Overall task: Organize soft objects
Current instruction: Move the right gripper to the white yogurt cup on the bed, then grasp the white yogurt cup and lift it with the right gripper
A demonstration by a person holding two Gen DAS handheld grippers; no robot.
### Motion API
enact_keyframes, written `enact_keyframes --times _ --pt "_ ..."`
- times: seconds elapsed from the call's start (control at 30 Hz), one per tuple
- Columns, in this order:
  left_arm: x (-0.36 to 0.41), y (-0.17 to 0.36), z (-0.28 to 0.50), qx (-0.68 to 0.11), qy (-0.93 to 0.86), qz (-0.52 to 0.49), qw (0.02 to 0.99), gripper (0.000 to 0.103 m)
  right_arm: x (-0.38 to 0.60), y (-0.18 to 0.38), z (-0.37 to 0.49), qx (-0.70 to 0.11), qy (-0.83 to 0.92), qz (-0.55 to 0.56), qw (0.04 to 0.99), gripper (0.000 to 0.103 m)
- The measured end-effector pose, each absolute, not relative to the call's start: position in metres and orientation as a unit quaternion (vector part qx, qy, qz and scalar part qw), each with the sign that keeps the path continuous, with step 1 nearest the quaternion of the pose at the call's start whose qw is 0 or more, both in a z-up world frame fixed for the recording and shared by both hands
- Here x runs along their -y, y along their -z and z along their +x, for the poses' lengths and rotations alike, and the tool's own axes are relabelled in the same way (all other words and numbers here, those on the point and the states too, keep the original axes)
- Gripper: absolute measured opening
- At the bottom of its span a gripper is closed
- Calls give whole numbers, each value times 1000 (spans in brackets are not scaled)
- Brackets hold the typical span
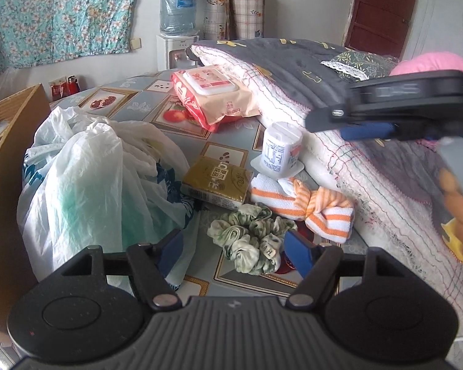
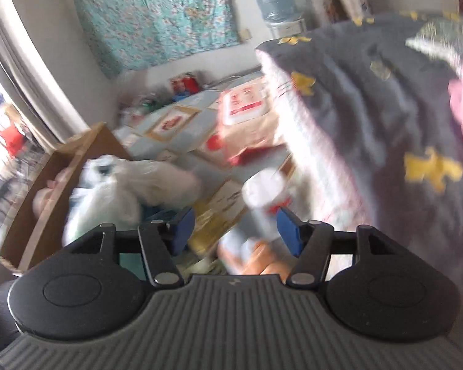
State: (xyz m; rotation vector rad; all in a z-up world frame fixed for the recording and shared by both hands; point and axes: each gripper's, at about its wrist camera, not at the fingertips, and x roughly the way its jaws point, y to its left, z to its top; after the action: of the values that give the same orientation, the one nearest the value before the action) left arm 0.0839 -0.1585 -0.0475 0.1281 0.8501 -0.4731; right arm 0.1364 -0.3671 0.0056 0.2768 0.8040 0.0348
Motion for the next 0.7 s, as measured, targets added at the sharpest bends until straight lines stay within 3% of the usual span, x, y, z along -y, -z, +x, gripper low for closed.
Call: enact_keyframes --times 0.23,0.33,0.7 --pt "145 47 86 -406 223 52 885 73 361 42 187 -436 6 80 896 59" --pt "141 49 90 -409 219 49 885 73 361 49 191 -433 10 87 897 50" --pt "143 40 86 -395 220 43 891 73 423 23 166 -387 -30 306 869 46"
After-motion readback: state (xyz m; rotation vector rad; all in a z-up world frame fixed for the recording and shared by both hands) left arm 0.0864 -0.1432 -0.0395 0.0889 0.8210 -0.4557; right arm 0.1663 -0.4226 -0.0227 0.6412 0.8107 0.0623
